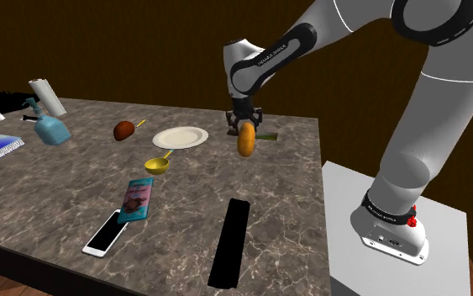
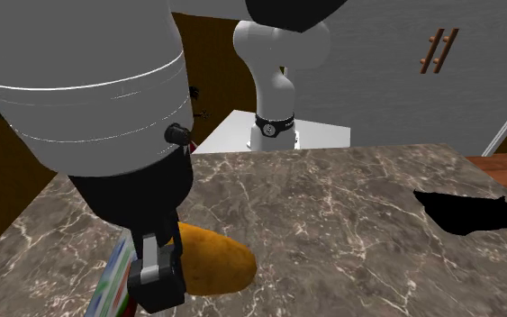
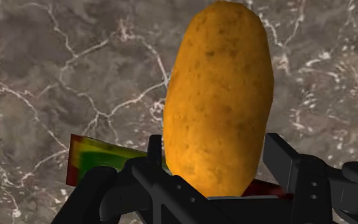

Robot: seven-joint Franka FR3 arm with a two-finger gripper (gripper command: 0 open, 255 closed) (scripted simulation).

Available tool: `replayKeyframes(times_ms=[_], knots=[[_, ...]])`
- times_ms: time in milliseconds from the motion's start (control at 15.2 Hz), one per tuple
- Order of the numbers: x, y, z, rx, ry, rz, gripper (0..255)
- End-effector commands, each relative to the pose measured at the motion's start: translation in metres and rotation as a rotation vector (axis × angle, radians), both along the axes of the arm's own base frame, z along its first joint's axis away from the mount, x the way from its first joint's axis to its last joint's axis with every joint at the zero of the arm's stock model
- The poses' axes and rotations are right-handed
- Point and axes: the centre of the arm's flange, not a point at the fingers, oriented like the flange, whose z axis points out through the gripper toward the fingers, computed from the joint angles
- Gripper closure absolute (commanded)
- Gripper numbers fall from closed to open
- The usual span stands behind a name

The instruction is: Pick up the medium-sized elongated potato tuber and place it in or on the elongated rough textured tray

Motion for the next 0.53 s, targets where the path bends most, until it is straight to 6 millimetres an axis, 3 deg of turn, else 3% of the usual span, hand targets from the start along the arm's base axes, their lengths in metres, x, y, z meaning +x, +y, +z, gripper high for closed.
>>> replayKeyframes(times_ms=[0, 462], knots=[[-0.001, 0.000, 0.010, 0.000, 0.000, 0.000, 255], [-0.001, 0.000, 0.047, 0.000, 0.000, 0.000, 255]])
